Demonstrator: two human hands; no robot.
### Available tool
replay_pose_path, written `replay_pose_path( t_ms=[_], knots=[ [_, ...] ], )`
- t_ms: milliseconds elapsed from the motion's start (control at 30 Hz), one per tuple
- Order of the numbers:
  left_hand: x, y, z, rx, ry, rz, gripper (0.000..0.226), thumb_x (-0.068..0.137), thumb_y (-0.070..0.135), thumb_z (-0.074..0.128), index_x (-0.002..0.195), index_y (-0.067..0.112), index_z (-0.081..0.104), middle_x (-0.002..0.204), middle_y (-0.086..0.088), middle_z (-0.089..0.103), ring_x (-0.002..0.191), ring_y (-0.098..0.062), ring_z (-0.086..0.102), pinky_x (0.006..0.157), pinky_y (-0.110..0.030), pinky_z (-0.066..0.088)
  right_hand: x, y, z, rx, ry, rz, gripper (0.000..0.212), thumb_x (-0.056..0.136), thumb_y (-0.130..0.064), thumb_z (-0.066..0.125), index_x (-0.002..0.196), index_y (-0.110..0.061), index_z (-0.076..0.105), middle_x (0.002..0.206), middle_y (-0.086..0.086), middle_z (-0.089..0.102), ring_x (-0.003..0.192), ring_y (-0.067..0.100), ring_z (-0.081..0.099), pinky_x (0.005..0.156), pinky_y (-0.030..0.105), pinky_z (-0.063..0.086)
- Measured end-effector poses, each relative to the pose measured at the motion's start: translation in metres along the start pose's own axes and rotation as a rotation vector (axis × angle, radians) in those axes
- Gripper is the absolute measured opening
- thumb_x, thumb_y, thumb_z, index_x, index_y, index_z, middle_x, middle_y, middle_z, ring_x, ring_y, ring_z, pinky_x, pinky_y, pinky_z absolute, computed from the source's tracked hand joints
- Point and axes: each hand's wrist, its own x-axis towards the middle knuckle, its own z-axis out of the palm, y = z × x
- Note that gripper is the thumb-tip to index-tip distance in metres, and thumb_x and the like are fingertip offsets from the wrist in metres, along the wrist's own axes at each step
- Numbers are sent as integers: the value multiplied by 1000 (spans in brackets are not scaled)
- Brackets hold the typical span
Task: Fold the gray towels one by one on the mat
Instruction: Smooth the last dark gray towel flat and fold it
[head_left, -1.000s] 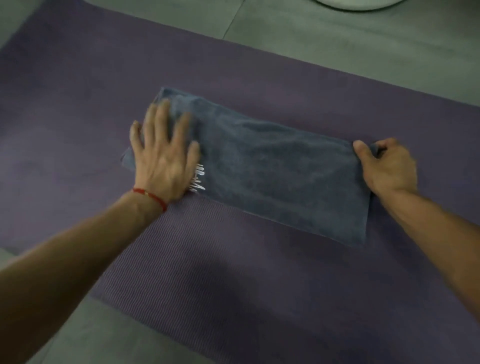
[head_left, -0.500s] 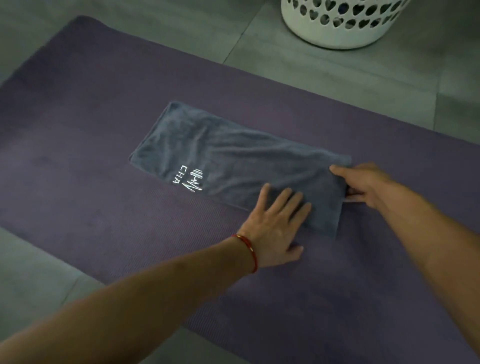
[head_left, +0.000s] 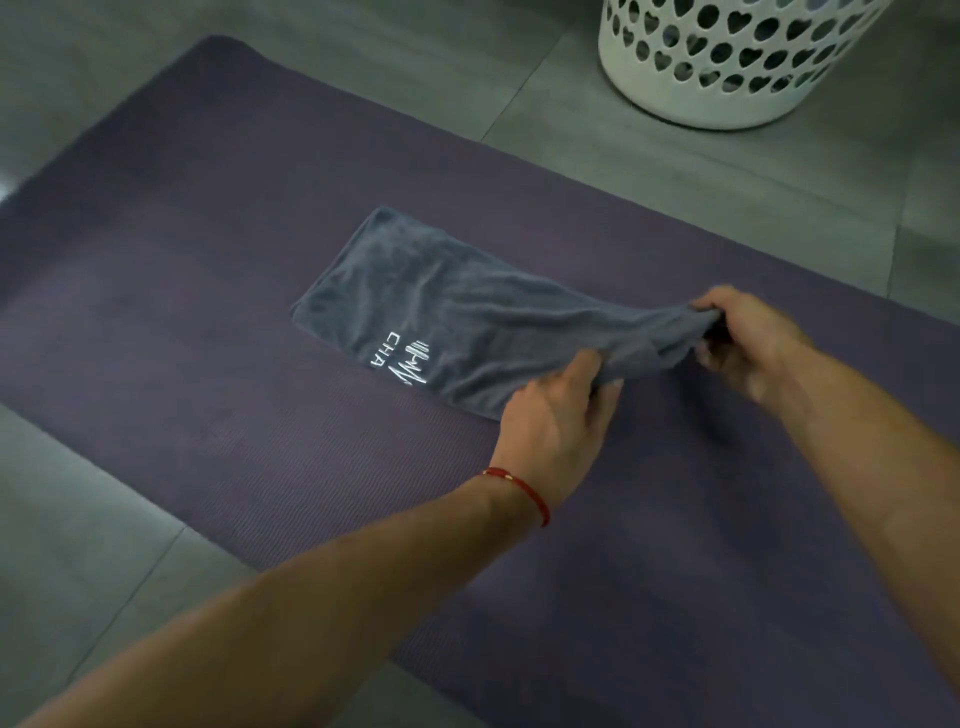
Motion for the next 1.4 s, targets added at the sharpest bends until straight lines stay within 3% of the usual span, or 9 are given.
replay_pose_path(
  t_ms=[133, 300, 400, 567, 733, 900, 1167, 1300, 1400],
  knots=[
    [0, -20, -26, -396, 117, -537, 26, 96, 33, 59, 73, 20, 56, 57, 16, 53, 56, 0, 46, 58, -25, 43, -9, -15, 58, -21, -92, -243, 20, 91, -14, 67, 75, -13, 56, 63, 1, 62, 49, 9, 61, 45, 21, 50],
    [5, -75, -44, -696, 258, -988, 11, 92, 27, 64, 86, 19, 70, 92, -5, 75, 79, -22, 73, 75, -43, 62, -8, 1, 114, -506, -204, -558, 14, 87, -31, 73, 96, -21, 71, 97, -3, 73, 87, 10, 66, 77, 26, 52],
    [4, -95, -49, -689, 232, -1075, 9, 94, 14, 66, 95, 6, 70, 83, -12, 73, 66, -23, 71, 66, -36, 62, 0, 20, 113, -923, -100, -769, 30, 90, -28, 67, 118, -20, 65, 124, 0, 63, 116, 21, 58, 98, 32, 46],
    [-9, -92, -42, -600, 224, -1118, 12, 89, 22, 72, 85, 12, 67, 79, -10, 70, 59, -20, 67, 61, -34, 60, 11, 34, 108, -898, -155, -667, 53, 101, -35, 54, 150, -20, 38, 150, 5, 47, 136, 26, 46, 109, 38, 38],
    [-6, -71, -27, -346, 252, -1175, 38, 73, 40, 73, 107, 26, 61, 112, -5, 61, 78, -21, 66, 79, -34, 58, 25, 29, 107, -872, -118, -473, 50, 91, -35, 70, 135, -20, 54, 135, 7, 57, 117, 27, 58, 96, 38, 49],
    [4, -50, -16, -541, 334, -1275, 53, 67, 29, 75, 109, 18, 45, 104, -10, 65, 90, -31, 66, 85, -46, 59, 28, 31, 101, -555, -76, -327, 25, 76, -23, 83, 96, -22, 68, 96, -2, 71, 89, 19, 70, 86, 41, 60],
    [-15, -42, -46, -760, 272, -1246, 47, 63, 14, 71, 105, 9, 51, 91, -11, 61, 73, -26, 62, 60, -43, 60, -4, 41, 38, -674, -144, -324, 35, 67, -44, 90, 78, -17, 70, 76, 0, 75, 65, 17, 69, 71, 37, 62],
    [-81, -29, -70, -690, 138, -1154, 41, 81, 5, 70, 108, 19, 44, 94, -9, 60, 74, -21, 59, 58, -34, 52, -57, 64, -16, -849, -402, -292, 46, 68, -57, 84, 65, -20, 57, 56, -4, 57, 56, 13, 50, 58, 33, 43],
    [-133, -21, -91, -711, 113, -1086, 44, 88, -2, 66, 110, 27, 41, 87, -10, 58, 68, -21, 57, 61, -37, 54, -91, 85, -40, -888, -572, -288, 53, 64, -67, 79, 65, -18, 59, 74, -10, 64, 65, 6, 55, 62, 37, 48]
  ],
)
